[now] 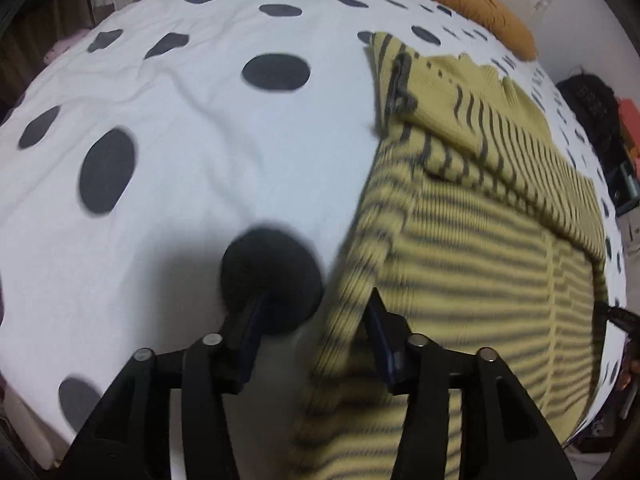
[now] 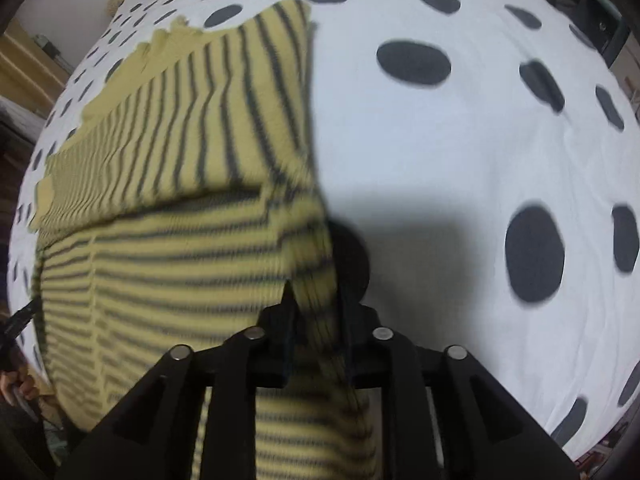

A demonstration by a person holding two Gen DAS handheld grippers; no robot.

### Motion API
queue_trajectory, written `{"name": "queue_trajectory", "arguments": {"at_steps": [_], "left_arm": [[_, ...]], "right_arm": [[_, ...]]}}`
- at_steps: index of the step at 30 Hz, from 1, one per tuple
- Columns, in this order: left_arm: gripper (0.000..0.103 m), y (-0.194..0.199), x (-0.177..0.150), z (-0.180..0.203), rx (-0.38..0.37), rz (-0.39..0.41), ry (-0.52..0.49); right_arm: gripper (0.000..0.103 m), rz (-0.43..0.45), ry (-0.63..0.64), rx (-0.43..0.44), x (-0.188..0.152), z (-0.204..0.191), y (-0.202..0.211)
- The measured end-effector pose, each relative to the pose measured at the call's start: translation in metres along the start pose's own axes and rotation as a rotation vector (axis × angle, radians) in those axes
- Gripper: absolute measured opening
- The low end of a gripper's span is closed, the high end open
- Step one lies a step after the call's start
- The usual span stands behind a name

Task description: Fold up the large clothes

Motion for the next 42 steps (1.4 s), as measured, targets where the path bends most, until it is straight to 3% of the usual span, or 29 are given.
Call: {"name": "queue_trajectory", "arguments": {"at_steps": [2,5,8,9,12,13,14,16,18,20,22,25,26,27,28,29,31,35,38,42], "left_arm": [[0.060,0.008,-0.027,-0.005,-0.016,-0.021,0.006],[0.069,0.014,-0.056,-0.008,-0.053,-0.036,0.028],[0.069,0.015,-0.073,-0.006,-0.046,-0.042,0.036],[0.069,0.016,-0.081,-0.004,-0.030,-0.038,0.028],[0.040,0.013,-0.088,0.005,0.040,-0.046,-0.012],[0.019,0.015,-0.089,0.008,0.041,-0.053,-0.009],[0.006,0.018,-0.088,0.010,0.047,-0.058,0.005],[0.006,0.035,-0.088,0.010,0.051,-0.023,0.048],[0.006,0.052,-0.091,0.010,0.054,0.002,0.061],[0.004,0.047,-0.105,0.000,0.124,-0.031,0.063],[0.005,0.038,-0.121,-0.018,0.100,-0.046,0.109],[0.007,0.057,-0.128,-0.023,-0.025,0.011,0.145],[0.016,0.061,-0.130,-0.022,-0.043,0.010,0.140],[0.026,0.063,-0.134,-0.020,-0.054,0.005,0.126],[0.052,0.067,-0.141,-0.018,-0.049,0.004,0.106],[0.068,0.070,-0.148,-0.017,-0.034,0.014,0.093],[0.068,0.071,-0.160,-0.016,-0.031,0.029,0.091],[0.068,0.060,-0.197,-0.009,-0.100,-0.016,0.118],[0.067,0.053,-0.211,0.007,-0.115,-0.022,0.059],[0.066,0.048,-0.217,0.028,-0.134,-0.014,0.000]], "right_arm": [[0.054,-0.021,0.006,0.008,-0.029,0.002,0.004],[0.055,-0.052,-0.005,0.054,-0.079,0.003,0.007],[0.055,-0.039,-0.028,0.061,-0.110,0.006,0.012],[0.049,-0.036,-0.044,0.064,-0.113,0.008,0.015],[0.022,-0.021,-0.070,0.010,-0.130,0.008,0.019],[0.019,-0.021,-0.090,-0.003,-0.130,0.011,0.021],[0.014,-0.025,-0.101,-0.019,-0.130,0.013,0.023],[0.009,-0.024,-0.116,-0.099,-0.134,0.018,0.035],[0.009,-0.014,-0.155,-0.095,-0.142,0.026,0.051],[0.008,-0.027,-0.170,-0.103,-0.153,0.031,0.053],[0.008,-0.059,-0.193,-0.104,-0.166,0.041,0.041],[0.009,0.025,-0.232,0.024,-0.180,0.054,0.049],[0.015,0.045,-0.233,0.064,-0.185,0.056,0.055],[0.030,0.047,-0.231,0.110,-0.190,0.057,0.057],[0.040,0.035,-0.226,0.147,-0.197,0.059,0.056],[0.054,0.032,-0.227,0.159,-0.203,0.061,0.054],[0.055,0.048,-0.227,0.167,-0.217,0.063,0.048],[0.055,0.049,-0.216,0.254,-0.218,0.038,0.025],[0.055,0.114,-0.176,0.281,-0.223,0.022,0.022],[0.055,0.179,-0.105,0.378,-0.232,0.006,0.023]]}}
Point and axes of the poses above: each gripper's, at about its wrist camera, not at the fingertips, and y roughly against the way its jaws point, z to its right, x to its top, the point moved 3 cm from there along -y, roughly the way its jaws point, and after that the axes turned 7 degrees about -x, right-handed, at the moved point
